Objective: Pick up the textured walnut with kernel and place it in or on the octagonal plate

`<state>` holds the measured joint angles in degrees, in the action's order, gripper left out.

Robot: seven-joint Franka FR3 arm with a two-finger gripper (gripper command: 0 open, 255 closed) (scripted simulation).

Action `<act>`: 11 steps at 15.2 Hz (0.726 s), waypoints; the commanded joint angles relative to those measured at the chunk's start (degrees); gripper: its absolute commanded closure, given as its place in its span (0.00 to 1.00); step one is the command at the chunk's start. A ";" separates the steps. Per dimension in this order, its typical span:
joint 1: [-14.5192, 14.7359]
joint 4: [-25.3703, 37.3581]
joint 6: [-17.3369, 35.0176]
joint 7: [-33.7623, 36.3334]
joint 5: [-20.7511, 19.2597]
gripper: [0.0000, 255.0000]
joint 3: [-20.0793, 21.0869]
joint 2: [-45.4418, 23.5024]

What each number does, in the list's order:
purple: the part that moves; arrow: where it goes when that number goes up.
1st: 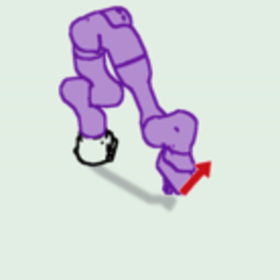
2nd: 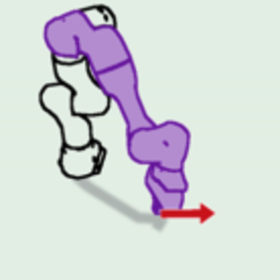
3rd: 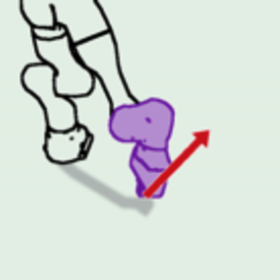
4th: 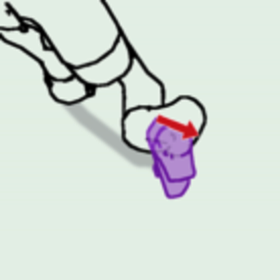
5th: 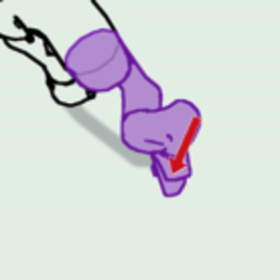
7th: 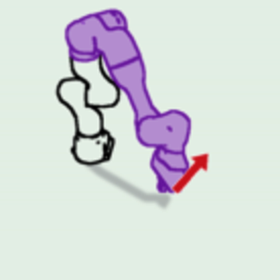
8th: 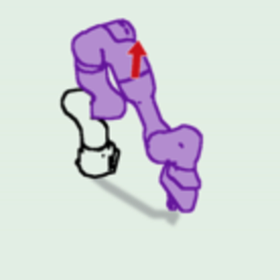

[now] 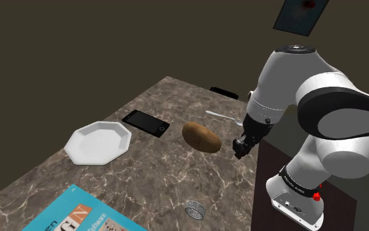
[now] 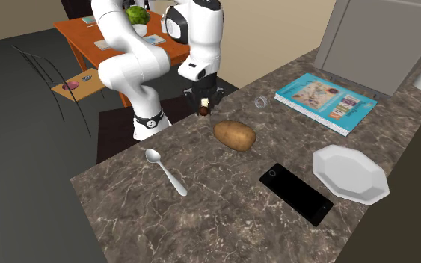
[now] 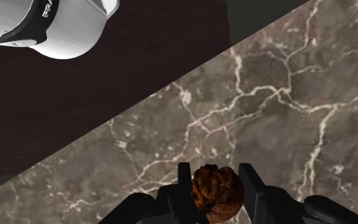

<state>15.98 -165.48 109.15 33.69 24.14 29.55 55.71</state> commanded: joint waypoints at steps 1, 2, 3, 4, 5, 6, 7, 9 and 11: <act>-0.24 1.30 -1.97 0.07 -0.76 1.00 -0.75 0.68; -0.37 1.93 -2.85 0.09 -1.11 1.00 -1.12 0.95; -0.50 2.56 -3.71 0.10 -1.46 1.00 -1.46 1.20; -0.62 3.20 -4.56 0.11 -1.80 1.00 -1.81 1.42; -0.76 3.86 -5.40 0.12 -2.13 1.00 -2.15 1.61; -0.88 4.52 -6.22 0.13 -2.46 1.00 -2.48 1.78; -1.01 5.20 -7.02 0.15 -2.78 1.00 -2.80 1.93; -1.15 5.94 -7.91 0.16 -3.13 1.00 -3.16 2.08; -3.03 9.22 -4.86 0.67 -2.95 1.00 -1.22 -3.81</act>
<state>13.70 -157.59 103.02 34.13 21.11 27.51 54.34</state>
